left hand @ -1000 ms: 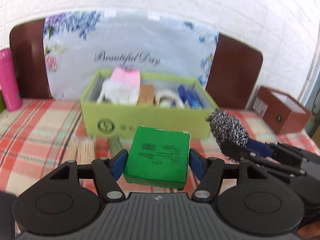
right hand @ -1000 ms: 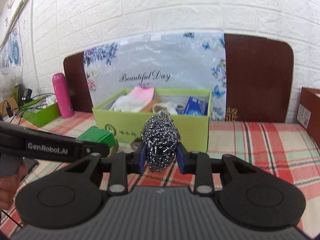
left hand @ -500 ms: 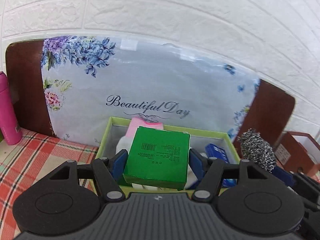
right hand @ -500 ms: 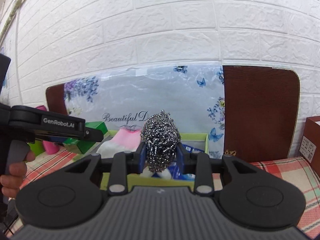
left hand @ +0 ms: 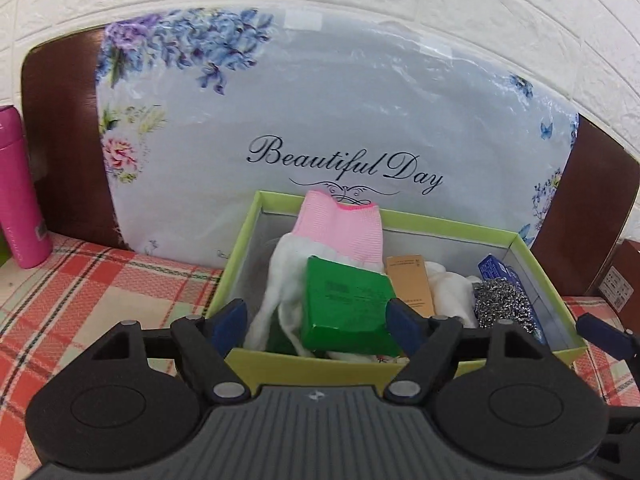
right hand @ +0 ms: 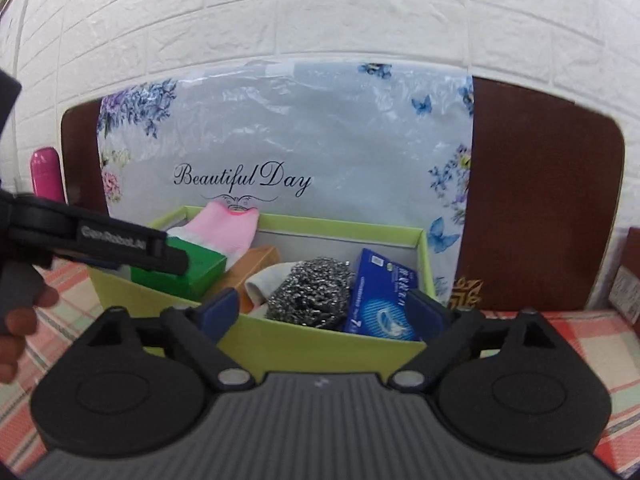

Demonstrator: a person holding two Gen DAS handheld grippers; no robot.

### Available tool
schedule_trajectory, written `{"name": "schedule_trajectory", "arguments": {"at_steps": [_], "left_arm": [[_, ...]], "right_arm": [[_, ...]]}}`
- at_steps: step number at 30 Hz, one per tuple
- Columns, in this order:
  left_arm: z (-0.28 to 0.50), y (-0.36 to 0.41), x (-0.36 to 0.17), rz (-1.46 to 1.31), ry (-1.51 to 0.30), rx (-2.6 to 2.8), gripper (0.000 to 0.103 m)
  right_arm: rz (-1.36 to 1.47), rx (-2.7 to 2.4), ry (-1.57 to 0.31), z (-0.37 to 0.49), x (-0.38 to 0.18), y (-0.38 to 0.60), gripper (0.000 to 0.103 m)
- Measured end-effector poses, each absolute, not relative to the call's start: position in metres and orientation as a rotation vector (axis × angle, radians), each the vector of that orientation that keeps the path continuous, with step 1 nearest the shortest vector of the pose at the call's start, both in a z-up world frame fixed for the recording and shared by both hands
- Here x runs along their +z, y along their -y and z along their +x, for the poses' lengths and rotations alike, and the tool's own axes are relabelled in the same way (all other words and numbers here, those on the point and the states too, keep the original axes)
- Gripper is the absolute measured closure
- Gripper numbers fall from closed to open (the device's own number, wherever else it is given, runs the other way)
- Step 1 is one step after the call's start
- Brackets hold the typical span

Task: Organize objects
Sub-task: 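Carry scrubber and green box into the lime-green box and release both, then grasp red tape roll with right tool while left grasps toothpick bag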

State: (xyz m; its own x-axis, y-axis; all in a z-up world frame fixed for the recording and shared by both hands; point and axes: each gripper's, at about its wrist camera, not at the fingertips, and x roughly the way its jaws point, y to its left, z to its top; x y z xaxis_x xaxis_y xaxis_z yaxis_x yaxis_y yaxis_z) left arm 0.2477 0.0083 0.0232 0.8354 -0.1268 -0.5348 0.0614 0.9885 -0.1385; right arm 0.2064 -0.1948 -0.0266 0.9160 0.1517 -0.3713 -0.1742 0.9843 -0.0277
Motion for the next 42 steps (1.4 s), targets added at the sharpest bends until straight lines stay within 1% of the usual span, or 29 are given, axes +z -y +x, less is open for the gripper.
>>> {"name": "schedule_trajectory", "arguments": {"at_steps": [2,3,4,5,12,21,35,42], "left_arm": [[0.239,-0.009,0.029,-0.132,-0.573,-0.098,0.024],[0.233,-0.009,0.033,-0.139,-0.568,-0.103,0.024],[0.227,-0.008,0.036,-0.142,-0.565,-0.107,0.024],[0.220,-0.007,0.040,-0.146,-0.566,-0.104,0.024],[0.163,0.000,0.047,-0.137,-0.579,-0.074,0.021],[0.110,0.003,0.024,-0.149,-0.637,-0.082,0.021],[0.078,-0.022,-0.022,-0.200,-0.742,-0.015,0.021],[0.073,-0.048,-0.039,-0.216,-0.758,0.072,0.021]], "right_arm": [[-0.056,0.167,-0.381,0.201,-0.023,0.196,0.011],[-0.041,0.168,-0.378,0.198,-0.021,0.197,0.008],[-0.022,0.168,-0.375,0.194,-0.016,0.199,0.002],[-0.010,0.167,-0.376,0.189,-0.012,0.200,0.000],[-0.042,0.196,-0.445,0.154,0.003,0.198,0.000],[-0.053,0.188,-0.534,0.119,-0.008,0.198,0.000],[-0.017,0.192,-0.614,0.085,-0.047,0.208,0.000],[-0.030,0.278,-0.556,0.079,-0.060,0.194,0.000]]}}
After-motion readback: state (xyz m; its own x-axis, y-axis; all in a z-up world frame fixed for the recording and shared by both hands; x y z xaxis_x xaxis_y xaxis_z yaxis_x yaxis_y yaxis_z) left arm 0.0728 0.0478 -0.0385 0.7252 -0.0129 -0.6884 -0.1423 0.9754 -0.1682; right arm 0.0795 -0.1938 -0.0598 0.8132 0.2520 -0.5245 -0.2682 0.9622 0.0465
